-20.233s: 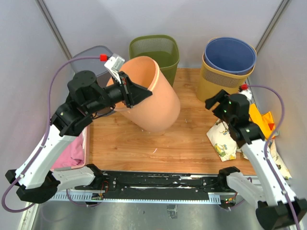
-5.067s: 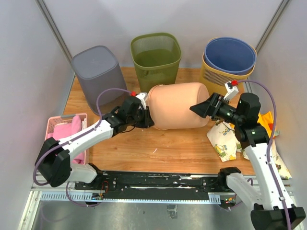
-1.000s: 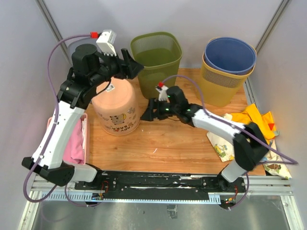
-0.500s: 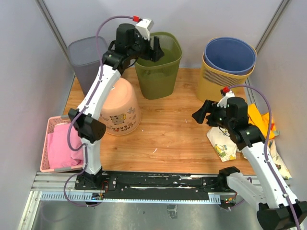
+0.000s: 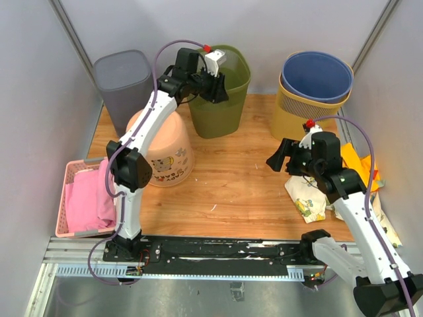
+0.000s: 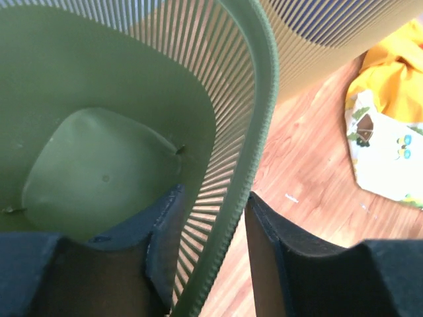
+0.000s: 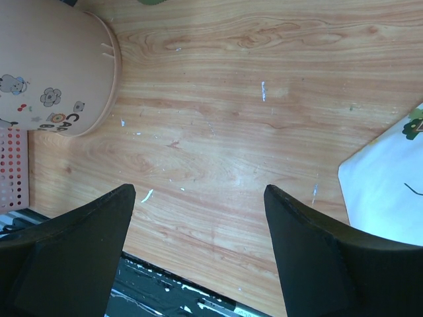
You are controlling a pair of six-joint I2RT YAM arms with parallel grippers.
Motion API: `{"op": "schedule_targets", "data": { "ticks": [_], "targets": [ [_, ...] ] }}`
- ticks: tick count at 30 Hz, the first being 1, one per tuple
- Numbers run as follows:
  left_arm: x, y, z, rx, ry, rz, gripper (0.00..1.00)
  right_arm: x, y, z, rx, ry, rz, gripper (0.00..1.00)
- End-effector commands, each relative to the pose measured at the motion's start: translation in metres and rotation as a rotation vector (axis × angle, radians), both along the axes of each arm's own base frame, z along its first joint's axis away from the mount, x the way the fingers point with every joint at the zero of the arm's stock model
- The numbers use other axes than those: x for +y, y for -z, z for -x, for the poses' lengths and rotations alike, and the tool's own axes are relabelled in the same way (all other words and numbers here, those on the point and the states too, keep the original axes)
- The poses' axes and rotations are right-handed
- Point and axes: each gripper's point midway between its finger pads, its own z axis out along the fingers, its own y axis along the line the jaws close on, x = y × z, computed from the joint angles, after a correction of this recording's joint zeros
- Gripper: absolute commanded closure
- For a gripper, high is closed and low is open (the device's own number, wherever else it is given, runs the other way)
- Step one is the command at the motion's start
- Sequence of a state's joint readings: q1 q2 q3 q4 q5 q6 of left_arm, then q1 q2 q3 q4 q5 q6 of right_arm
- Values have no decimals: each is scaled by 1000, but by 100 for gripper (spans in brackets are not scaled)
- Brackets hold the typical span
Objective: Turn the large container upside down
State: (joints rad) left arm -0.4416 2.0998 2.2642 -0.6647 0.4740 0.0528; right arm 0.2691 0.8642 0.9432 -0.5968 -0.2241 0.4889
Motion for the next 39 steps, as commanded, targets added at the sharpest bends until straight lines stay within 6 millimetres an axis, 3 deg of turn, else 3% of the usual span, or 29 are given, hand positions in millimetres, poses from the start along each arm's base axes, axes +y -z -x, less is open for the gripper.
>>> {"op": "schedule_targets", "data": {
  "ticks": [1,5,10,17,22,28,34,39],
  "targets": [
    [-8,-16,21,-24,59,5,65,-5,-16,-1,-39,16,0,19],
    [-20,-19,29,-32,71,-5,85,-8,-25,1,-60,28,1,19],
    [-45,-48,67,-35,149,53,98,-16,-35,5,-80,62,21,19],
    [-56,-124,132,61,226,275,100,-47,-66,9,-162,167,126,20],
    [-56,-155,164,202,240,454,100,-78,-91,20,-217,305,187,20],
    [-61,-155,188,381,289,649,100,-94,-101,39,-193,409,168,20],
    [-76,-119,184,541,314,734,100,-92,-88,57,-72,472,93,20],
    [-95,-77,172,599,285,694,100,-94,-65,64,-12,524,56,20]
  ]
}}
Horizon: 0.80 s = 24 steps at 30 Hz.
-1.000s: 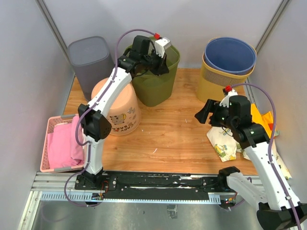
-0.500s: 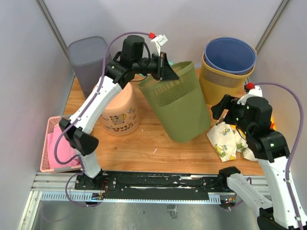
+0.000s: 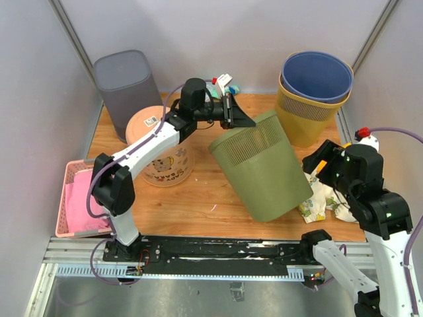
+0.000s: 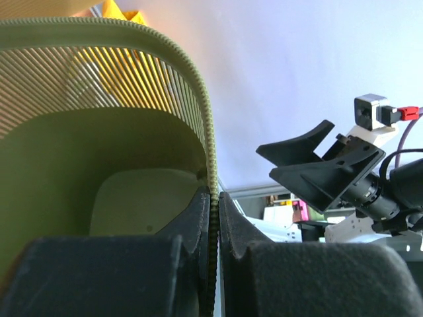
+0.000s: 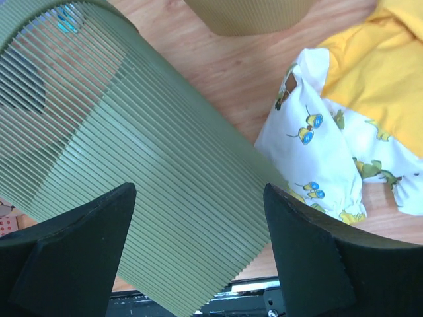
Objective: Turn the large container upside down
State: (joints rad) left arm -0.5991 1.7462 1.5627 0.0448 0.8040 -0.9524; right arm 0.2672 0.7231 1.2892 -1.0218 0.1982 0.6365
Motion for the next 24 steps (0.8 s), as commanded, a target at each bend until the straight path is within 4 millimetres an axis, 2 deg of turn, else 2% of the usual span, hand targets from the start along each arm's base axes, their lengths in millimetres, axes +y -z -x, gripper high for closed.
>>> {"op": "schedule_targets", "data": {
  "ticks": [1,2,5,8,10,13,19,24],
  "targets": [
    [-14,-18,2,-61,41,84,99,-7,27,13,69,92,-55,20],
    [-15,-6,-5,-66,23,47,92,-6,32,14,77,100,-72,19],
    [-16,29,-24,-99,-26,-87,60,6,45,22,114,88,-159,18],
    [-11,51,-43,-156,-86,-220,42,18,64,27,167,82,-238,18],
    [-7,54,-51,-199,-105,-276,37,23,75,30,194,88,-277,18],
    [-2,44,-53,-267,-109,-310,32,21,83,35,195,117,-303,18],
    [14,15,-53,-374,-153,-357,28,4,85,46,167,219,-308,18],
    [34,11,-59,-422,-227,-460,27,-8,86,58,168,274,-292,19]
  ]
}}
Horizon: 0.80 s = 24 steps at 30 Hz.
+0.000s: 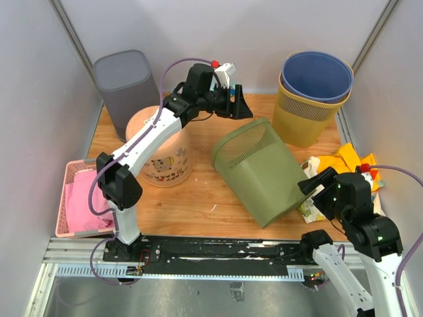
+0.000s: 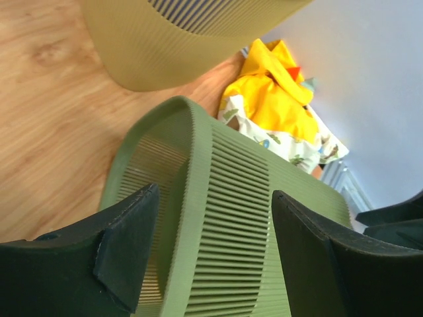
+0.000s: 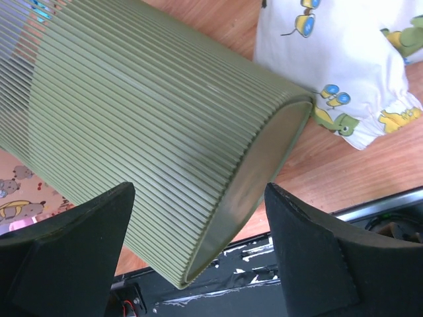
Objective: Turn the large container upside down
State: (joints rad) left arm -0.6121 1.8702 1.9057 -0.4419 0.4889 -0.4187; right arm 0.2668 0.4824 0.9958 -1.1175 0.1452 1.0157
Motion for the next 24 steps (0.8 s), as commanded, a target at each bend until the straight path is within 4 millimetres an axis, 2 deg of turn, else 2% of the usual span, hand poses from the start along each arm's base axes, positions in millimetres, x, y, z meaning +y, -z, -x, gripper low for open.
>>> {"op": "schedule_targets", "data": {
  "ticks": [1,5,10,15,18,24],
  "targets": [
    [25,-15,3,-94,-67,-106,27,-18,5,15,40,100,18,19],
    [38,-7,12,-78,-90,-135,29,-8,16,19,39,64,-29,20],
    [52,15,15,-58,-138,-195,39,36,12,3,-116,-109,-214,23],
    [50,43,18,-9,-115,-219,46,51,-2,-6,-218,-168,-293,25],
    [47,59,19,19,-102,-223,47,57,-13,-10,-258,-195,-316,25],
    [44,80,18,48,-92,-241,48,69,-48,-15,-376,-267,-360,26]
  ]
}}
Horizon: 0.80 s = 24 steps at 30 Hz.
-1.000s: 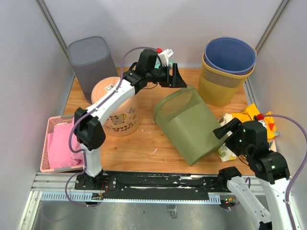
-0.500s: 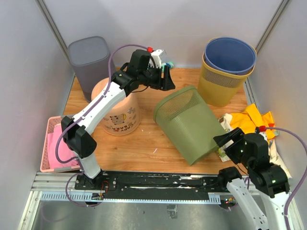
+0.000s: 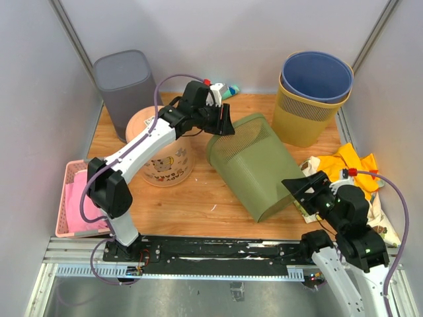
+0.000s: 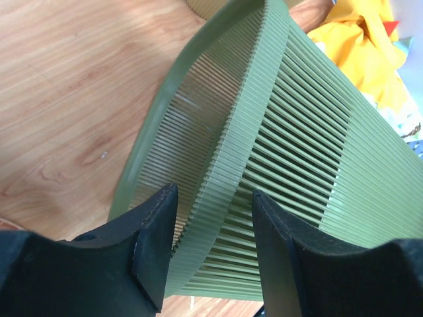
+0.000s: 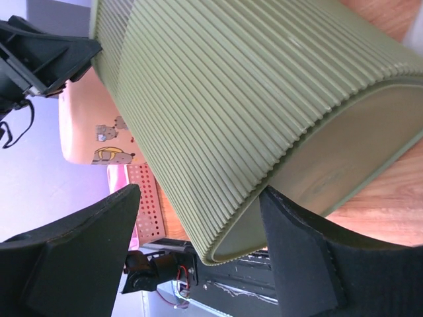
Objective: Turn the large container upside down
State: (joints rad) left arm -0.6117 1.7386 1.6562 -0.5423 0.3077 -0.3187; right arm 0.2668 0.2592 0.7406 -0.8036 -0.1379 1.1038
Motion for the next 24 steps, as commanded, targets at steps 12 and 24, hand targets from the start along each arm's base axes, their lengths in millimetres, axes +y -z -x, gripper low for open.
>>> {"op": "schedule_targets", "data": {
  "ticks": [12,24],
  "targets": [
    [-15,51,0,65,46,-15,49,34,-113,-13,-378,-193,-103,27],
    [-29,54,-1,100,31,67,47,42,-157,-65,-502,-195,-2,27]
  ]
}}
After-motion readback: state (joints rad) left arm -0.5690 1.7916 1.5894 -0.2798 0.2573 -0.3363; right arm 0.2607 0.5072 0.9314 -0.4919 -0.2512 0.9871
